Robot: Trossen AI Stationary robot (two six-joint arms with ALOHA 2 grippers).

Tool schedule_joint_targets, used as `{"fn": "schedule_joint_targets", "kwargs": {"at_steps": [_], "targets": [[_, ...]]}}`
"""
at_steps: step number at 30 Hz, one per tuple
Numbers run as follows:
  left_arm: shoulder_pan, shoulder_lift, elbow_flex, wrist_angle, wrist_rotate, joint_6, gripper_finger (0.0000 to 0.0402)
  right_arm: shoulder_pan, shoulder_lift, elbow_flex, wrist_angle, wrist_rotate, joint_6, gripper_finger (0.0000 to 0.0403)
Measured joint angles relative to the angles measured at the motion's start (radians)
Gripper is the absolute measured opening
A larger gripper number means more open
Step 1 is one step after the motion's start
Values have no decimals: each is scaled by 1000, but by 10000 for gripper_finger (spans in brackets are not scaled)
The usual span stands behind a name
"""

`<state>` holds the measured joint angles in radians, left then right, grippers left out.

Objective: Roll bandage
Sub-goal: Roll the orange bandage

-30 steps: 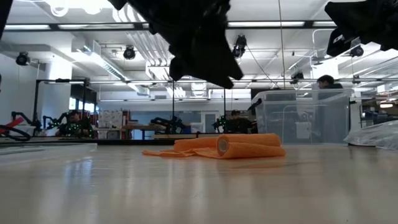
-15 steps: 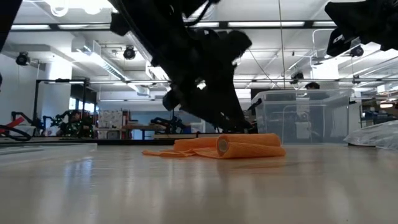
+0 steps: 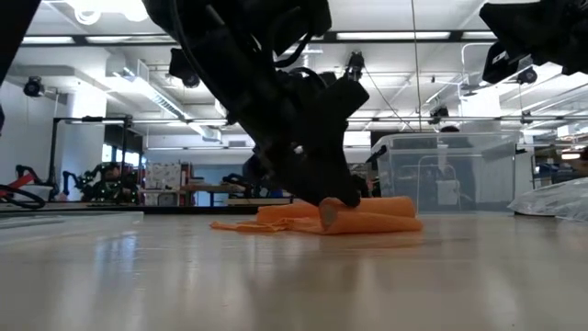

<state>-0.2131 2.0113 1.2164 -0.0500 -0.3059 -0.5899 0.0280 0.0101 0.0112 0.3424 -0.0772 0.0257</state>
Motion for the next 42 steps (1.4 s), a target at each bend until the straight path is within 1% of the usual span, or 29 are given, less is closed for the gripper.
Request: {"fn": "schedule_joint_targets", "kwargs": {"at_steps": [3,8,13,17,22,27,31,36,42], "targets": [[-3,0,0,10,34,28,172,0,0,0,0,0,0,0],[-10,4,0,17,35,95,153,0,0,0,1,0,0,0],[-12,25,0,41,26,128,146,0,0,0,0,0,0,0],[-17,22,1,39,23,118,158,0,0,0,0,0,0,0],[-18,19,0,56,38,62,188,0,0,0,-1,0,0,0],[-15,57,0,69,54,20,213,0,0,0,-1,0,0,0],[-16,77,3,85,46,-23,219,0,0,0,-3,0,0,0],[-16,83,4,94,41,-29,198,0,0,0,-1,0,0,0],[-16,61,0,83,38,10,149,0,0,0,-3,0,0,0]]}}
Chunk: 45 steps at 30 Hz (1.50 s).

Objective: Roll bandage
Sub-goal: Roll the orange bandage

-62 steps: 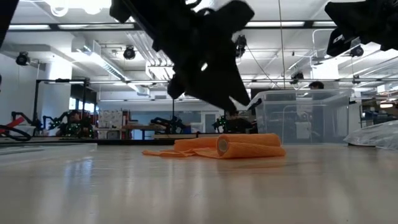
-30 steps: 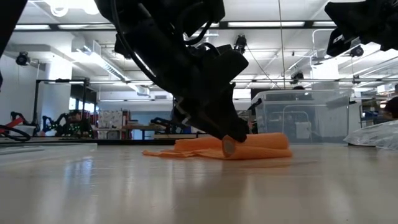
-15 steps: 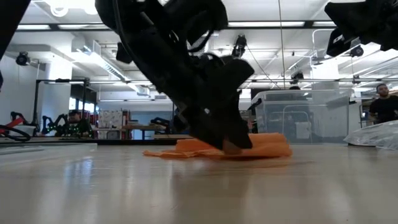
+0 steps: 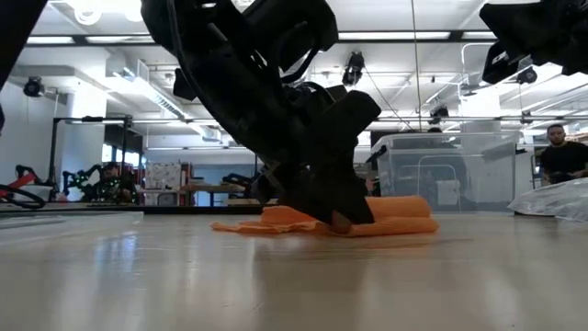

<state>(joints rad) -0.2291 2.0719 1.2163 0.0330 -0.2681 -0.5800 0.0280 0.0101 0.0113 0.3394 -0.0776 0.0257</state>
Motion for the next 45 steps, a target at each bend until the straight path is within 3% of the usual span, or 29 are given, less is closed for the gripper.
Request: {"fn": "schedule_joint_targets", "kwargs": {"at_steps": [7,11,19,26,34,45], "targets": [[1,-65,-2,-8,-11,30,74,0,0,0,1,0,0,0],[1,-129,-1,-14,-23,55,51,0,0,0,1,0,0,0],[0,-262,-1,-91,-37,167,50,0,0,0,1,0,0,0],[5,-410,-1,-254,-38,266,50,0,0,0,0,0,0,0],[25,-572,0,-293,-38,323,50,0,0,0,0,0,0,0],[45,-682,-27,-352,-2,386,50,0,0,0,31,2,-2,0]]}}
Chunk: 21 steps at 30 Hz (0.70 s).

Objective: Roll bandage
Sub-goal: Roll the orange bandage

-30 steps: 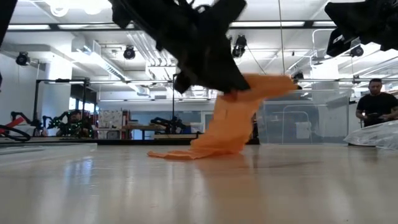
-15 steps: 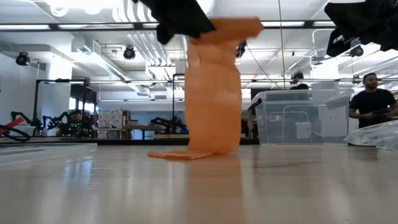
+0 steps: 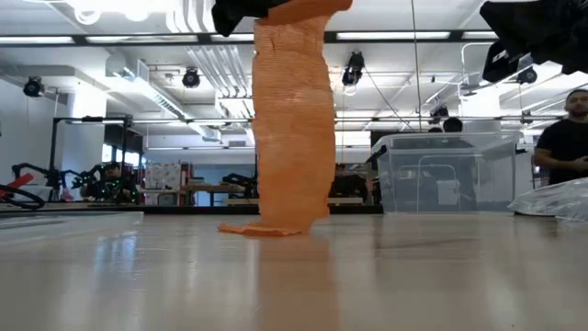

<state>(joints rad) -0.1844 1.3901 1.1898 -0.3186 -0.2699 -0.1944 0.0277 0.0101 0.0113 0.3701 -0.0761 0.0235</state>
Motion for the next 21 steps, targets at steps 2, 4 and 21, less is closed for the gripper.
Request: {"fn": "schedule_joint_targets", "kwargs": {"at_steps": [2,4,21], "targets": [[0,-19,-35,30,0,3,50,0,-1,0,18,0,1,0],[0,-34,-78,80,1,3,50,0,1,0,36,0,-13,0],[5,-71,-230,323,18,58,50,-2,276,90,177,187,243,4]]}}
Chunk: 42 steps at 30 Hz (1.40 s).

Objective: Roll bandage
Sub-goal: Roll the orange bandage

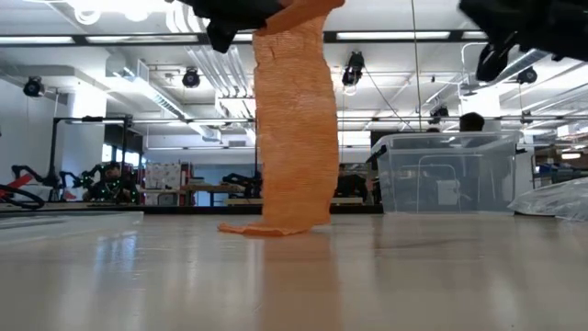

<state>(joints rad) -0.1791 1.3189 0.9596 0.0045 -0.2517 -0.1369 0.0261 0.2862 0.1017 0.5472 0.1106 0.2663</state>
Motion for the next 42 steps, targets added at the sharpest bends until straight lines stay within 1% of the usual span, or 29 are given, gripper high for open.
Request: {"fn": "schedule_joint_targets", "kwargs": {"at_steps": [2,4,6,8,10,14,17,19,25,33,38,42], "targets": [[1,9,30,-31,-9,48,50,-1,115,45,4,15,5,19],[1,16,62,-72,-36,90,50,0,212,103,1,14,4,46],[1,16,86,-121,-58,133,50,0,303,176,-24,13,6,81],[1,16,101,-145,-76,165,50,0,384,260,-93,14,8,121],[1,16,113,-176,-97,204,50,0,448,343,-176,7,6,162],[1,18,129,-176,-136,296,50,0,573,506,-250,-55,-29,230],[1,19,133,-180,-165,364,50,0,668,616,-322,-61,-79,263],[1,19,141,-178,-178,393,50,0,719,684,-362,-59,-88,276],[1,19,160,-172,-188,449,50,0,852,821,-457,-59,-94,285],[0,19,160,-179,-213,469,50,0,940,923,-540,-58,-83,265],[0,19,160,-167,-222,469,50,0,978,966,-572,-58,-81,237],[0,19,160,-168,-222,469,50,0,997,990,-577,-58,-82,195]]}}
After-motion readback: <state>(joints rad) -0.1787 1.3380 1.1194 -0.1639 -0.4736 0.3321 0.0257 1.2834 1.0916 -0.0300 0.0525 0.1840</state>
